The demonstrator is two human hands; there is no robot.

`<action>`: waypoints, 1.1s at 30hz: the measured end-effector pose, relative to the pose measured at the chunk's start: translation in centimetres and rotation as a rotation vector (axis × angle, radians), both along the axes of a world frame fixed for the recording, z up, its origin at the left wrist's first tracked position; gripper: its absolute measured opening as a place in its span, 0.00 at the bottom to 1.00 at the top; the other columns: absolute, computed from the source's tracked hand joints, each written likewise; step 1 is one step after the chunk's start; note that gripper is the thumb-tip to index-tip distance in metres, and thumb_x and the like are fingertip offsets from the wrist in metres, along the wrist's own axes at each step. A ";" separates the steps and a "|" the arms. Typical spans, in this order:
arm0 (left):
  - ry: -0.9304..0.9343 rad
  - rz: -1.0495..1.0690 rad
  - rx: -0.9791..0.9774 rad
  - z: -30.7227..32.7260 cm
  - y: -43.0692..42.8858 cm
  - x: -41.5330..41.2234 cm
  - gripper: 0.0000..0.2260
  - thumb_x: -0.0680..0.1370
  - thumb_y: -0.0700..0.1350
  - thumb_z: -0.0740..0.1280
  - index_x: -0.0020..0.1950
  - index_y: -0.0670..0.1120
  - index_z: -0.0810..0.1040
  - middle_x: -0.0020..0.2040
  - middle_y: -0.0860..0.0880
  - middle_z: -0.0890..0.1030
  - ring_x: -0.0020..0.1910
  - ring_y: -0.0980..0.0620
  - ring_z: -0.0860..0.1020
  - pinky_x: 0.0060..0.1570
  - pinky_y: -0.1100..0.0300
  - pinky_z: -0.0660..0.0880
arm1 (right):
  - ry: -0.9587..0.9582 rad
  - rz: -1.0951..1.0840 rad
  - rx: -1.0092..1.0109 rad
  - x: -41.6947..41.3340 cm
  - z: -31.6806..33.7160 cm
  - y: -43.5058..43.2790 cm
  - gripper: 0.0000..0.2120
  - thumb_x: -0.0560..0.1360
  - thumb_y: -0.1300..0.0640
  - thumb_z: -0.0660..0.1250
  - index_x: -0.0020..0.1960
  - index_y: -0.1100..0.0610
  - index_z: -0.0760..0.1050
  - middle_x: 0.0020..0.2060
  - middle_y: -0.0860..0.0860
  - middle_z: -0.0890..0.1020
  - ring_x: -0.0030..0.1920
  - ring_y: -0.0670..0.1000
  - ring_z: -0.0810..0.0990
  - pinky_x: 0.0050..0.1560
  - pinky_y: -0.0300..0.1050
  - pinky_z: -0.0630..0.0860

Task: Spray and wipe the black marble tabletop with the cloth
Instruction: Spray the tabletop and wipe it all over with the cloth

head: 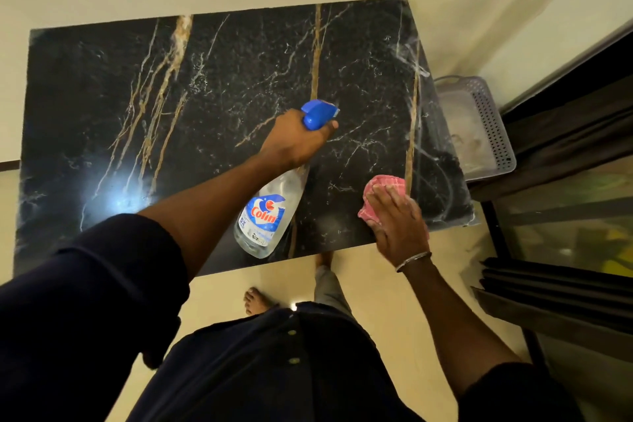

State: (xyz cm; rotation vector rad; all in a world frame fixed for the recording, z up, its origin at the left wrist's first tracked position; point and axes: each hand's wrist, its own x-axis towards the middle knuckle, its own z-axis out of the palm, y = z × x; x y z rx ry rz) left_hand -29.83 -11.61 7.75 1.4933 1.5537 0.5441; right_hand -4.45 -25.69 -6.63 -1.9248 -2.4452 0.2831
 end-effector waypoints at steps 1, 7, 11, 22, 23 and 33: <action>0.000 -0.003 -0.007 0.0 0.2 0.4 0.14 0.77 0.54 0.67 0.52 0.42 0.77 0.41 0.44 0.80 0.36 0.54 0.76 0.36 0.64 0.72 | 0.005 -0.107 0.010 1.3 0.2 0.2 0.26 0.81 0.46 0.52 0.77 0.52 0.62 0.76 0.51 0.65 0.77 0.55 0.60 0.72 0.59 0.60; -0.004 0.014 -0.008 -0.3 1.2 1.6 0.14 0.77 0.54 0.67 0.51 0.42 0.77 0.39 0.46 0.79 0.35 0.54 0.76 0.36 0.63 0.73 | 0.038 -0.519 0.076 -0.2 0.5 0.6 0.27 0.79 0.48 0.54 0.77 0.55 0.63 0.75 0.55 0.67 0.75 0.59 0.64 0.71 0.62 0.61; -0.025 0.041 -0.020 -0.3 1.8 2.4 0.14 0.77 0.53 0.67 0.50 0.42 0.78 0.38 0.46 0.79 0.35 0.53 0.77 0.38 0.59 0.75 | 0.092 -0.325 0.012 -5.5 0.2 0.6 0.29 0.79 0.47 0.54 0.79 0.53 0.58 0.77 0.53 0.62 0.77 0.58 0.58 0.75 0.63 0.54; -0.034 0.087 -0.018 0.1 4.3 2.9 0.15 0.77 0.55 0.67 0.50 0.43 0.78 0.43 0.41 0.83 0.38 0.50 0.80 0.42 0.56 0.79 | 0.022 -0.055 0.001 3.7 0.2 7.7 0.27 0.80 0.46 0.55 0.78 0.51 0.59 0.77 0.51 0.63 0.77 0.56 0.59 0.72 0.63 0.60; -0.036 0.088 -0.021 0.2 4.5 2.7 0.15 0.77 0.54 0.67 0.51 0.42 0.78 0.43 0.41 0.82 0.37 0.51 0.79 0.41 0.57 0.78 | 0.008 -0.154 0.003 4.1 0.5 8.6 0.27 0.80 0.45 0.54 0.77 0.52 0.61 0.76 0.52 0.64 0.76 0.57 0.61 0.72 0.62 0.61; 0.012 0.136 -0.025 -0.4 6.5 2.6 0.10 0.77 0.53 0.67 0.48 0.46 0.77 0.40 0.45 0.80 0.35 0.55 0.77 0.36 0.64 0.72 | 0.059 -0.156 -0.090 -6.1 0.4 12.7 0.29 0.81 0.44 0.48 0.80 0.51 0.50 0.79 0.53 0.55 0.79 0.58 0.53 0.76 0.64 0.49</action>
